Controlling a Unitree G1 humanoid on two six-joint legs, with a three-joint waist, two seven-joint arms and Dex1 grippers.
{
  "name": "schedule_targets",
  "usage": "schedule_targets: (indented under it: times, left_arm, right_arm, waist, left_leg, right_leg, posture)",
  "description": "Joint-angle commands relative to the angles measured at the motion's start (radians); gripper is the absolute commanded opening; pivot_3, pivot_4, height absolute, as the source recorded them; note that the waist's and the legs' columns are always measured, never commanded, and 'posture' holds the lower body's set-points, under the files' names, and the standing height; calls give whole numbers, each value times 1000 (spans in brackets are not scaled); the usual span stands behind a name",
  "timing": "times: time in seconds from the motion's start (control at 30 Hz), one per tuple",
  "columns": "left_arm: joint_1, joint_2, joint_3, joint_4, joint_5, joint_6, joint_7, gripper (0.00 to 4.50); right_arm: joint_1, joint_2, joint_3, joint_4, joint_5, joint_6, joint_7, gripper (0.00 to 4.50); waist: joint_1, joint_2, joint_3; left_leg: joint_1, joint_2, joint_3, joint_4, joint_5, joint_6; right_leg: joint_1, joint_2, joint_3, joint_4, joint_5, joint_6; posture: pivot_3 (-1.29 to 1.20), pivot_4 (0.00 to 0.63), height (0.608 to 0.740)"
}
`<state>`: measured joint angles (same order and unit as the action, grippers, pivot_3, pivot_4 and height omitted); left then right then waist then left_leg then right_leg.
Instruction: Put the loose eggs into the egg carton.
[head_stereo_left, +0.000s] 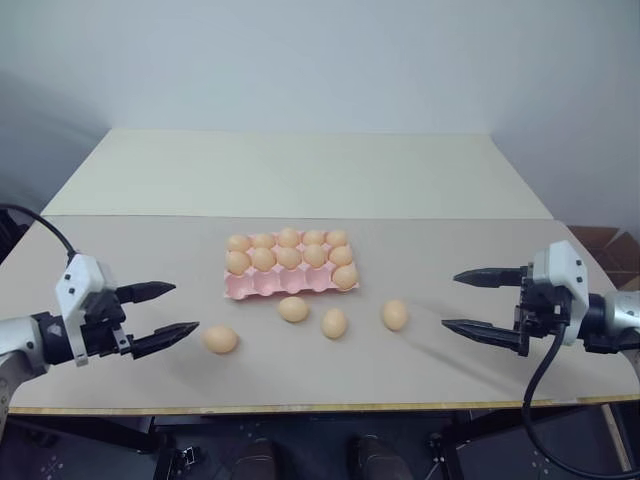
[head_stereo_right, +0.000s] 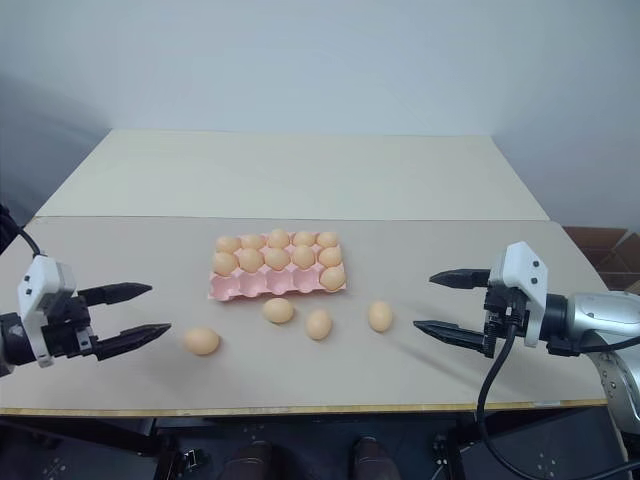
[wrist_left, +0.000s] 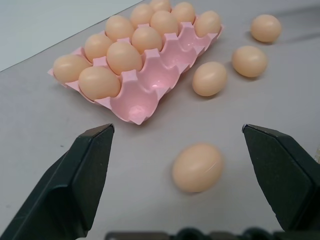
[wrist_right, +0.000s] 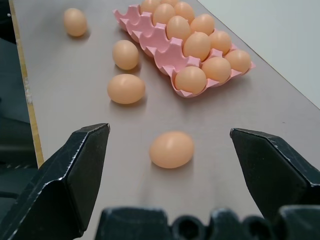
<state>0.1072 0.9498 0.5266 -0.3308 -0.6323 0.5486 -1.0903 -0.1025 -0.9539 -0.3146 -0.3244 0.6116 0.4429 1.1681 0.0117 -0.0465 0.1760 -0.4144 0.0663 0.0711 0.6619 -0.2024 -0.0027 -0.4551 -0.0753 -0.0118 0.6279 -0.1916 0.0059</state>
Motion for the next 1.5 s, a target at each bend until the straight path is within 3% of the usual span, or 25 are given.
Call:
schedule_targets:
  times: [0.03, 0.63, 0.9, 1.3, 1.4, 1.5]
  left_arm:
    - [-6, 6, 28, -17, -8, -16, 2, 4476]
    - [8, -3, 34, -36, -25, -17, -11, 4476]
    - [-2, -2, 33, -35, -31, -16, 1, 4476]
    - [0, 8, 39, -43, -42, -10, 8, 4476]
    - [6, 11, 44, -45, -42, -8, 7, 4500]
    - [12, 13, 50, -47, -43, -7, 4, 4500]
  right_arm:
    - [-18, 0, -10, -10, 7, -22, 2, 4500]
    - [-58, -23, 33, 14, -54, -49, 10, 4500]
    - [-123, 39, 229, 14, -223, -114, -66, 4500]
    - [-265, 156, 489, 199, -479, -141, -154, 4500]
    - [-267, 174, 493, 216, -494, -140, -171, 3874]
    - [-271, 192, 480, 213, -491, -129, -183, 2852]
  waist:
    - [0, 0, 0]
    - [-1, 0, 0]
    - [-4, 0, 0]
    - [-2, 0, 0]
    - [-2, 0, 0]
    - [-3, 0, 0]
  left_leg:
    - [0, 0, 0, 0, 0, 0]
    - [0, 0, 0, 0, 0, 0]
    - [0, 0, 0, 0, 0, 0]
    - [-1, 0, 0, 0, 0, 0]
    - [-1, 0, 0, 0, 0, 0]
    - [0, 0, 0, 0, 0, 0]
  right_leg:
    - [0, 0, 0, 0, 0, 0]
    - [0, 0, 0, 0, 0, 0]
    - [0, 0, 0, 0, 0, 0]
    - [-1, 0, 0, 0, 0, 0]
    - [-1, 0, 0, 0, 0, 0]
    - [-1, 0, 0, 1, 0, 0]
  posture:
    - [0, 150, 740]
    - [0, 150, 740]
    - [0, 150, 740]
    - [0, 150, 740]
    - [0, 150, 740]
    - [0, 150, 740]
